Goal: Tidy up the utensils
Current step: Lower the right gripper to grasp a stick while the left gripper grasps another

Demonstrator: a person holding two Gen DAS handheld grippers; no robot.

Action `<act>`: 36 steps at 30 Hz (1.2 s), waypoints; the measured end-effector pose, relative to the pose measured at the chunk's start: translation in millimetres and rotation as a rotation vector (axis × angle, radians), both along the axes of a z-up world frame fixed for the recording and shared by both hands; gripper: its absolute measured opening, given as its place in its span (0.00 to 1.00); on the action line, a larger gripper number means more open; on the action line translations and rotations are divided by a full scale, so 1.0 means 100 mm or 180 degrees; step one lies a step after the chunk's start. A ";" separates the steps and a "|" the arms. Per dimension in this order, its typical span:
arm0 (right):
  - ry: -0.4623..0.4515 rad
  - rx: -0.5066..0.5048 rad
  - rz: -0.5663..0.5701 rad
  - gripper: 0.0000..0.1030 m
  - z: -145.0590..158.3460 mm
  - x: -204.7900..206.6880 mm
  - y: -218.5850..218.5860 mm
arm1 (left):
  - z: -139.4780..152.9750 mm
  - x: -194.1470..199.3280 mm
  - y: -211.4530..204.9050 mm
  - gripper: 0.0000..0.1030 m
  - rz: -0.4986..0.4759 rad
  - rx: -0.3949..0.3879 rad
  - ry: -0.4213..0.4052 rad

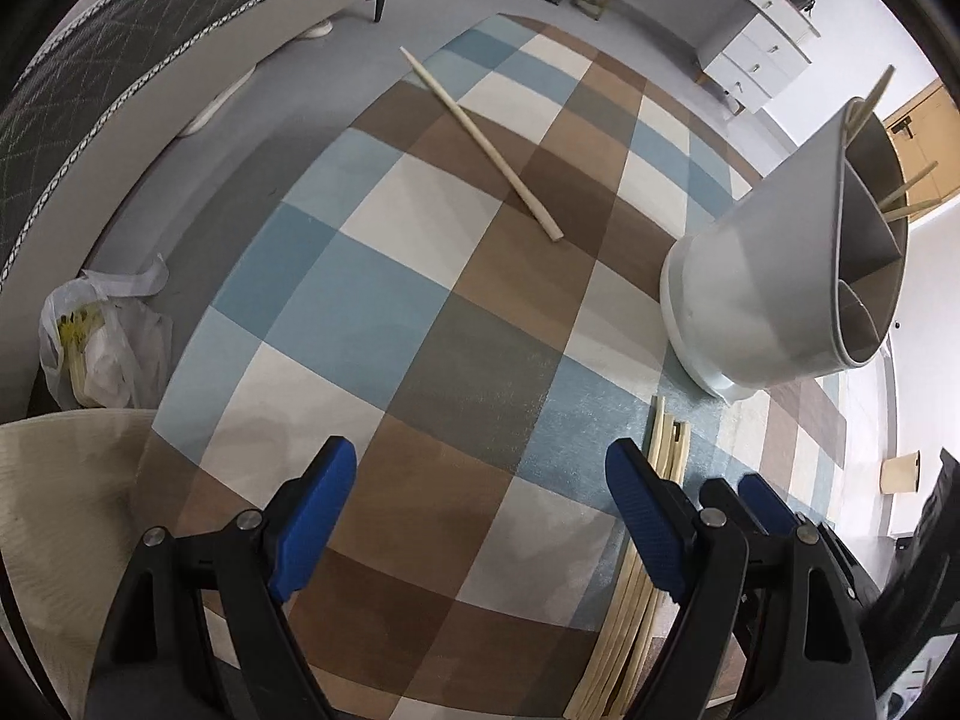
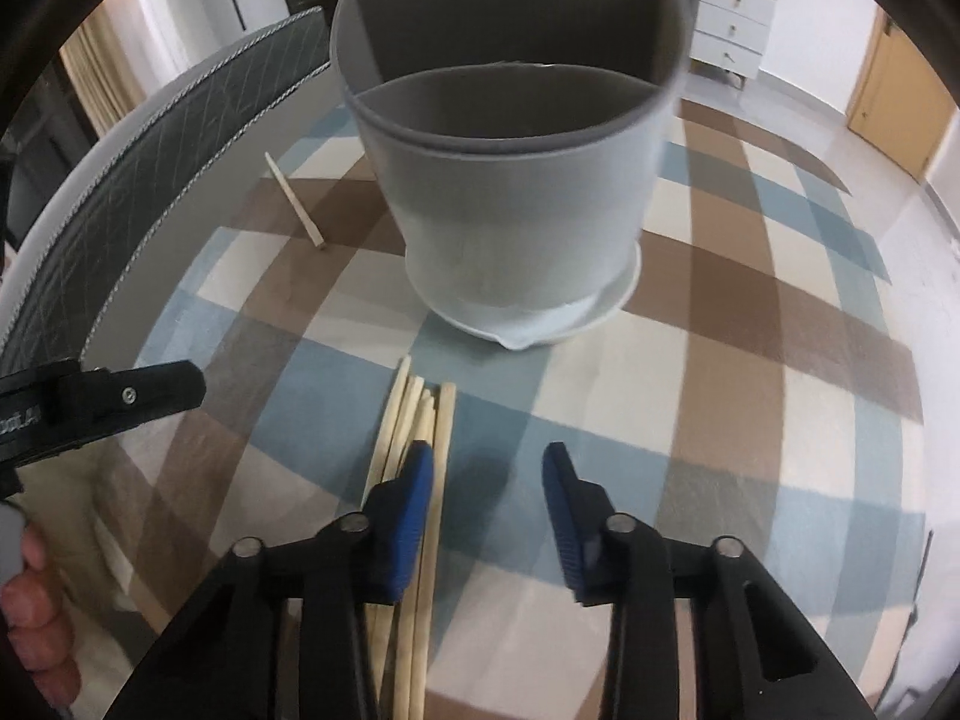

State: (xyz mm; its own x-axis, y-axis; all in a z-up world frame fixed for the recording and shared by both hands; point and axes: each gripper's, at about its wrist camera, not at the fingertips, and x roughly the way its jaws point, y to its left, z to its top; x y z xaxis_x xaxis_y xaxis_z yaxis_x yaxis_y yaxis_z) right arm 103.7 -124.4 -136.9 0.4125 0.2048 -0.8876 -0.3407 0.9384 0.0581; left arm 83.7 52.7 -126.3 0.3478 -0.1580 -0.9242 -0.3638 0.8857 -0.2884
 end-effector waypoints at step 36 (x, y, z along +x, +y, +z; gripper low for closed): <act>0.0006 -0.0261 0.0121 0.17 -0.10 0.22 0.21 | -0.11 0.05 0.11 0.79 0.0115 -0.0012 0.0129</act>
